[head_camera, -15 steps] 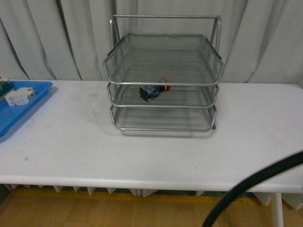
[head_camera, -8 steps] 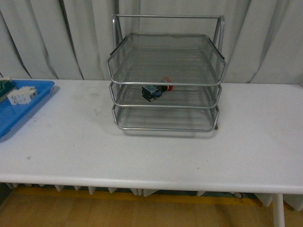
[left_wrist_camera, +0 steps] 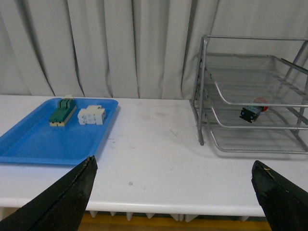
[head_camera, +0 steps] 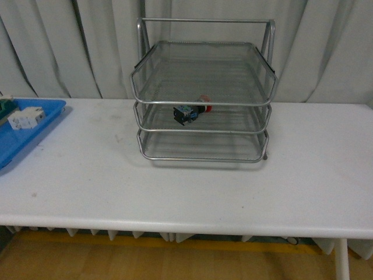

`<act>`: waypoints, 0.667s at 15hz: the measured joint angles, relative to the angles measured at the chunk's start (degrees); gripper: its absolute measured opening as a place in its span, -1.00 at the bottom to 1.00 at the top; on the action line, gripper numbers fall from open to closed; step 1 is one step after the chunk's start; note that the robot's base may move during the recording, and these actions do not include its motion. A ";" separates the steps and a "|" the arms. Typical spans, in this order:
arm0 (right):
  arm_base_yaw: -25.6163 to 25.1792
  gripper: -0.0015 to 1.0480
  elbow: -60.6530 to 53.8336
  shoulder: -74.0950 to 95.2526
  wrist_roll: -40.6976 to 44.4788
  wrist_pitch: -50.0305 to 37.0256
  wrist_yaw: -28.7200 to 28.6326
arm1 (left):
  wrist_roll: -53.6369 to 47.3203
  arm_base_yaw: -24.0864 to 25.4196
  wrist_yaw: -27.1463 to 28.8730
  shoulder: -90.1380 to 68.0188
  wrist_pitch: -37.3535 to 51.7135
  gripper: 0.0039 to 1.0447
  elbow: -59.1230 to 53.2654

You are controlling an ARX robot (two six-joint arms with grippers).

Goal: Place button on rack with both arms

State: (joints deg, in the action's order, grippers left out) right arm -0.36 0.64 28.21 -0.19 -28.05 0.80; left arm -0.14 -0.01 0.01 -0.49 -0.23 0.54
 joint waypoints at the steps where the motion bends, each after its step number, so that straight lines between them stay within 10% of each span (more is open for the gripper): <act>1: 0.07 -0.97 0.00 -2.45 0.02 2.40 -0.59 | 0.00 0.00 0.00 0.00 0.02 0.88 0.00; 10: 0.09 -0.97 0.00 -15.87 0.02 15.63 -0.61 | 0.00 0.00 0.00 0.00 0.02 0.88 0.00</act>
State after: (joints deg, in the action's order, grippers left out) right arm -0.27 0.64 12.34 -0.16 -12.43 0.19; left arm -0.14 -0.01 0.01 -0.49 -0.21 0.54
